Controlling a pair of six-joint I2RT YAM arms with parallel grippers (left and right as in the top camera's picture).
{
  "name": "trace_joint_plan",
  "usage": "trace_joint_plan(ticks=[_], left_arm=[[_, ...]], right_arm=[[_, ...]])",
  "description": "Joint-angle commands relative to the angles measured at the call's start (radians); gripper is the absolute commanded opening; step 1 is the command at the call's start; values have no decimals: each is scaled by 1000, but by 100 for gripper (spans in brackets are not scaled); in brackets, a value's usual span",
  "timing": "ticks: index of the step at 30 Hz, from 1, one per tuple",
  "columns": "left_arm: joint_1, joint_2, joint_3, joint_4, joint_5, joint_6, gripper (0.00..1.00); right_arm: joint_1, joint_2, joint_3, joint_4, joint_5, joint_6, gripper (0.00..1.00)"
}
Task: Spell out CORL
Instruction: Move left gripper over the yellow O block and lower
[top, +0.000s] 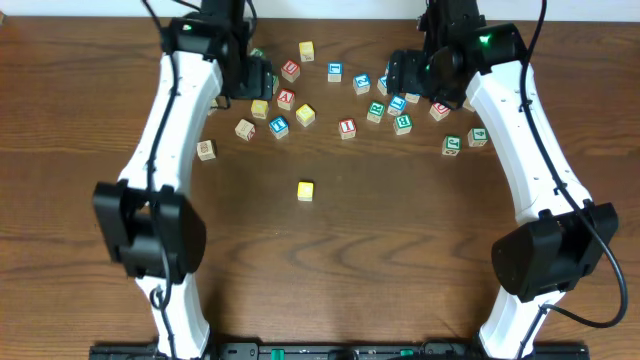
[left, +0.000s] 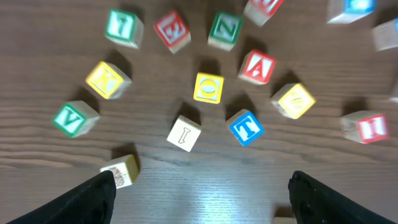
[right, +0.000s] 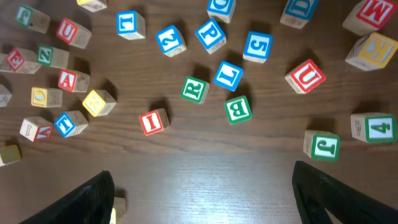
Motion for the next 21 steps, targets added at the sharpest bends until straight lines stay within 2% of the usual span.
trace_joint_plan(ticks=[1, 6, 14, 21], left_arm=[[-1, 47, 9, -5, 2, -5, 87], [-1, 122, 9, 13, 2, -4, 87], [-1, 219, 9, 98, 1, -5, 75], [-1, 268, 9, 182, 1, -5, 72]], right_arm=[[-2, -6, -7, -6, 12, 12, 87], [-2, -6, -7, -8, 12, 9, 88], [-2, -6, -7, -13, 11, 8, 88], [-2, -6, -7, -21, 12, 1, 88]])
